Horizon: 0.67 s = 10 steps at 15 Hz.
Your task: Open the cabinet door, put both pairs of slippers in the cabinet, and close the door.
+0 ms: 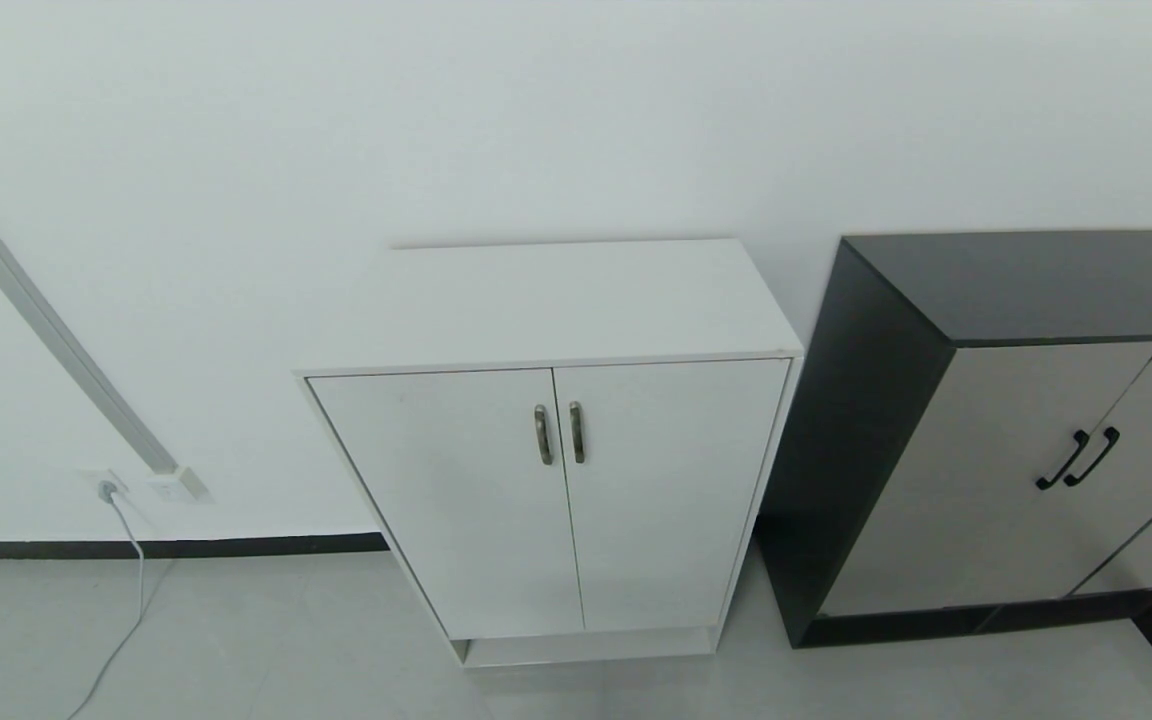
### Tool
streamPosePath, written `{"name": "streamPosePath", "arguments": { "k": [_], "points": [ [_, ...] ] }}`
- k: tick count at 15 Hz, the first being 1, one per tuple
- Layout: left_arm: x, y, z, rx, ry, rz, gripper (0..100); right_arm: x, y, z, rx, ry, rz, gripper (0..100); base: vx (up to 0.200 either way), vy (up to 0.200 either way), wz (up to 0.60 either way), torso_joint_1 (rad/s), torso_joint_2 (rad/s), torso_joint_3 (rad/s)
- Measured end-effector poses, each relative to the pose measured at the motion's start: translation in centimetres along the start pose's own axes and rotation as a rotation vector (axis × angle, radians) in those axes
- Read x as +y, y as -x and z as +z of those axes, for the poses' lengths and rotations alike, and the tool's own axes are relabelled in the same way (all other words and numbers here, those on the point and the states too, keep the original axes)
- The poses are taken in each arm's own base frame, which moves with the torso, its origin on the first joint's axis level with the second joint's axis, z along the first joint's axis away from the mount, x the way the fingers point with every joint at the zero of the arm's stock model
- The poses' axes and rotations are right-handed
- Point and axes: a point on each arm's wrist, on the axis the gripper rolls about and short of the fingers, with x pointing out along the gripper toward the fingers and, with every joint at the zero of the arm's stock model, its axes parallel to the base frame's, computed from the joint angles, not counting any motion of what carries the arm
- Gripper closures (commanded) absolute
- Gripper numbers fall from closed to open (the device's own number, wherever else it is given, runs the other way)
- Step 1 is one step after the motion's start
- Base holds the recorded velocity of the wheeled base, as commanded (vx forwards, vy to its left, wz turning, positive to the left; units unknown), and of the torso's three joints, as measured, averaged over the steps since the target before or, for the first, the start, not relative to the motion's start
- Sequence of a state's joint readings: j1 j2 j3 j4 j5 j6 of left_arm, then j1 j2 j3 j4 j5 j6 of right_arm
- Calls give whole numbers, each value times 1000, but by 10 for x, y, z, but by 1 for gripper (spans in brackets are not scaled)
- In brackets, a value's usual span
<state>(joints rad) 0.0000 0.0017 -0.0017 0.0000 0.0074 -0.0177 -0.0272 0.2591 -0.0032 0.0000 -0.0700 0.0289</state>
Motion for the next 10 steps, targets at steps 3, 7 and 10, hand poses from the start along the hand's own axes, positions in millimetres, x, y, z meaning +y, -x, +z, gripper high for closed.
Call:
{"name": "streamPosePath", "arguments": {
  "k": [3, 7, 10],
  "points": [
    [0, 0, 0, 0, 0, 0, 100, 0, 5, -2, -64, 14, -3, 100, 0, 0, 0, 0, 0, 0],
    [0, 0, 0, 0, 0, 0, 100, 0, 12, -6, -156, 33, 30, 100, 0, 0, 0, 0, 0, 0],
    [0, 0, 0, 0, 0, 0, 100, -1, 14, -7, -192, 39, 107, 100, 0, 0, 0, 0, 0, 0]
  ]
}}
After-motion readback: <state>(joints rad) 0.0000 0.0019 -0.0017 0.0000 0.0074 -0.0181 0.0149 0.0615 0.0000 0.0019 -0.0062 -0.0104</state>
